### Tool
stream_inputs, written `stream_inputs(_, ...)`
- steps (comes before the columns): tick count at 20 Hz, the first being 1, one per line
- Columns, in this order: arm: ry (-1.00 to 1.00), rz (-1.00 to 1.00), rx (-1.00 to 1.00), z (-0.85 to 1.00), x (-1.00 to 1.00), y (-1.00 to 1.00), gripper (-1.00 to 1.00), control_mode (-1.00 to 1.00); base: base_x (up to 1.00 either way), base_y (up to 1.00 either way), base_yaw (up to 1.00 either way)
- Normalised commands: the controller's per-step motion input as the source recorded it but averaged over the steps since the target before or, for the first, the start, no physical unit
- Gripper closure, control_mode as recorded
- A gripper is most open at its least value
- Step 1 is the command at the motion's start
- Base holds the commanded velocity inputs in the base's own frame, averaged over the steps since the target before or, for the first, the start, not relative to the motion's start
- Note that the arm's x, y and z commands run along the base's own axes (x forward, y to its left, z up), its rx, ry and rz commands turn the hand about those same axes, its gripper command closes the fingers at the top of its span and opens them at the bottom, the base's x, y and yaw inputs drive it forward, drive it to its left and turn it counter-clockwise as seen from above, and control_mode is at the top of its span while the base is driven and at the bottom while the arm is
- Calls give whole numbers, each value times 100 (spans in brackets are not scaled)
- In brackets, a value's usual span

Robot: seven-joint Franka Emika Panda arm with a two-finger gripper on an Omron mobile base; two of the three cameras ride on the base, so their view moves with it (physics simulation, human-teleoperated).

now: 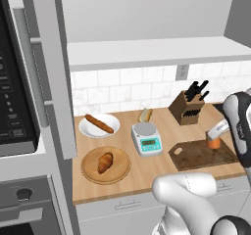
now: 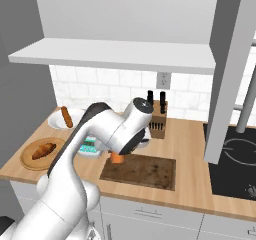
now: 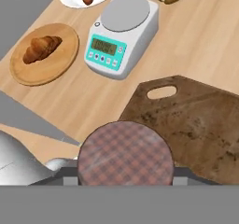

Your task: From the different types of pastries on the counter, select a croissant and place it on the cutting board. Then retrieve a jar of jam from the cabinet and place it alongside the croissant on the cutting board.

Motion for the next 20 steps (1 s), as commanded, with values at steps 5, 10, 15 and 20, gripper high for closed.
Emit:
stream_inputs(5, -11, 0, 0, -44, 29, -4, 100, -100, 0, 0, 0)
stream_inputs(10, -9, 0, 0, -16, 46, 0, 100, -100, 0, 0, 0)
stream_inputs(15, -19, 0, 0, -19, 27, 0, 100, -100, 0, 0, 0)
stream_inputs(20, -10, 0, 0, -30, 28, -1, 100, -100, 0, 0, 0)
